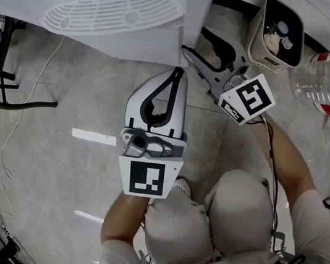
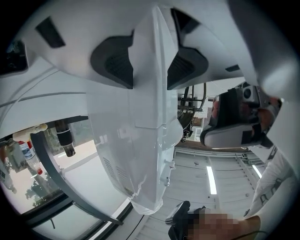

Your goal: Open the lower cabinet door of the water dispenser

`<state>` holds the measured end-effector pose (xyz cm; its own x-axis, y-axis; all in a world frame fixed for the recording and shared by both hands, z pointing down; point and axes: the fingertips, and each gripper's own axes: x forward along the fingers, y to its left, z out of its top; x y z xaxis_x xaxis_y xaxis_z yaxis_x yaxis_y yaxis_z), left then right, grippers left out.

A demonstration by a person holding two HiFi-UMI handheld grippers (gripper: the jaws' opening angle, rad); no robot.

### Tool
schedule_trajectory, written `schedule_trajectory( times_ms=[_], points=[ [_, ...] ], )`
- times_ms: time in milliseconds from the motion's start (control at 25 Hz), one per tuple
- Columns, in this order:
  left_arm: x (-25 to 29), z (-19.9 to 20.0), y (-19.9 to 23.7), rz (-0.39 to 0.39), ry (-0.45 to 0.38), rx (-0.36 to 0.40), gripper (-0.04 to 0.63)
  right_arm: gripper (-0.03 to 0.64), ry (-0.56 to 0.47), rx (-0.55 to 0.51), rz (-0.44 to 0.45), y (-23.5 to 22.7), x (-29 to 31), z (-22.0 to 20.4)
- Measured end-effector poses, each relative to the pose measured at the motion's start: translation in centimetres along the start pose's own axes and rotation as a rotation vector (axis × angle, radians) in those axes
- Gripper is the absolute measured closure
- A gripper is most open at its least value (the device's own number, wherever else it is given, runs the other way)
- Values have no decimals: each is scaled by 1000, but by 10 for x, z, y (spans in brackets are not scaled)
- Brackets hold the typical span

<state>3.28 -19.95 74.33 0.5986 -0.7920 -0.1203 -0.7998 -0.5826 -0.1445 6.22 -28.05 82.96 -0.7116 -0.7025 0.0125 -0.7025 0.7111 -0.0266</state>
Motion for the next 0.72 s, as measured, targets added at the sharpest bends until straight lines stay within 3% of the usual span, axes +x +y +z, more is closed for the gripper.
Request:
schedule_trajectory(
  times_ms=[480, 720],
  points=[
    [-13, 5, 7, 23, -9, 17, 594, 356, -28, 53, -25, -5, 7, -3],
    [-17, 6, 5, 29, -9, 12, 594, 416, -36, 35, -58, -3, 1, -4]
  ],
)
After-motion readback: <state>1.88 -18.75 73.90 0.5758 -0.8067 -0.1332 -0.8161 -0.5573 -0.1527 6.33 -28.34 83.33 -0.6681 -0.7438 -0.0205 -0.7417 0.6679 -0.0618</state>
